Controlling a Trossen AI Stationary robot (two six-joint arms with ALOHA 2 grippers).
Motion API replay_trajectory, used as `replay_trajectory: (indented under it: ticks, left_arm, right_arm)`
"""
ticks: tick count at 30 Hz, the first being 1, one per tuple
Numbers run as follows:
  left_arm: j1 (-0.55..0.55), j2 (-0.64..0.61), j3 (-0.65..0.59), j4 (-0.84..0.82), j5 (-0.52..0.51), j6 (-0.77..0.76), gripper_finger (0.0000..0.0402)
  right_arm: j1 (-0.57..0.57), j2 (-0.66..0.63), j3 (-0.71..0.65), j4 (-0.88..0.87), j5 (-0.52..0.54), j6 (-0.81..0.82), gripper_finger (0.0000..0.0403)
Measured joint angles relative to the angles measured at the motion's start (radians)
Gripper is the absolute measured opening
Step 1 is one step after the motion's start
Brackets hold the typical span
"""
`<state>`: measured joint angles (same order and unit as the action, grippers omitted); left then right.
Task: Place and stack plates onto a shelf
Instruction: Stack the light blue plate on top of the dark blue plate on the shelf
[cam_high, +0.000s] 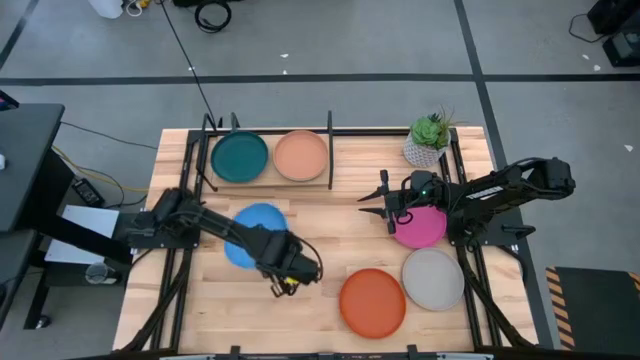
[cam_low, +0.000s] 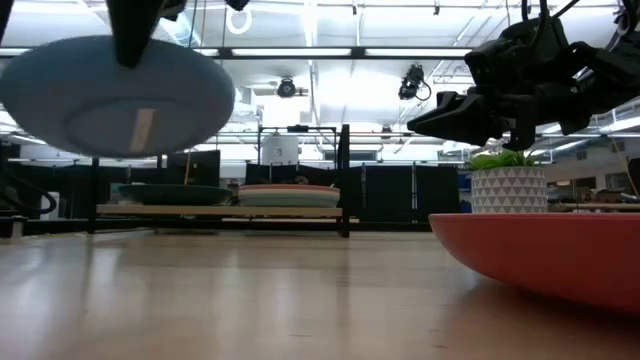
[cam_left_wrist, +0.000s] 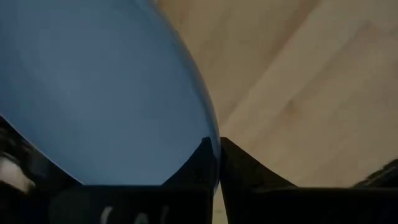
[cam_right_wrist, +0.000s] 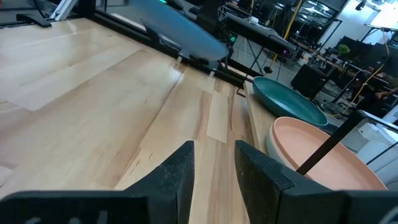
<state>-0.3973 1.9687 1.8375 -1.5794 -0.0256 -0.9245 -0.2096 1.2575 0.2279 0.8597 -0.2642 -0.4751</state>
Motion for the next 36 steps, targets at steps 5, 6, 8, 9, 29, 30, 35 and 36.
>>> replay_trajectory:
  ticks: [5, 6, 8, 9, 29, 30, 35, 36]
  left_arm:
    - [0.064, -0.005, -0.011, 0.006, -0.123, 0.247, 0.0014]
    - [0.080, -0.005, -0.011, 0.008, -0.142, 0.283, 0.0014]
    - [0.112, -0.003, -0.011, 0.011, -0.174, 0.338, 0.0014]
    - [0.128, -0.003, -0.011, 0.008, -0.191, 0.357, 0.0014]
    - [0.409, -0.159, -0.205, 0.008, -0.385, 0.581, 0.0014]
    - [0.423, -0.167, -0.230, 0.007, -0.385, 0.595, 0.0014]
    - [0.491, -0.175, -0.312, 0.008, -0.393, 0.672, 0.0014]
    - [0.505, -0.176, -0.323, 0.009, -0.400, 0.684, 0.0014]
  right_arm:
    - [0.000, 0.000, 0.000, -0.001, 0.000, 0.000, 0.0121]
    - [0.000, 0.000, 0.000, -0.001, 0.000, 0.000, 0.0121]
    - [0.000, 0.000, 0.000, -0.003, 0.000, -0.001, 0.0121]
    - [0.000, 0.000, 0.000, -0.005, 0.000, 0.000, 0.0121]
    - [0.000, 0.000, 0.000, -0.056, 0.000, 0.000, 0.0121]
    - [0.000, 0.000, 0.000, -0.055, 0.000, 0.000, 0.0121]
    - [0.000, 0.000, 0.000, -0.046, 0.000, 0.003, 0.0121]
    - [0.000, 0.000, 0.000, -0.046, 0.000, 0.003, 0.0121]
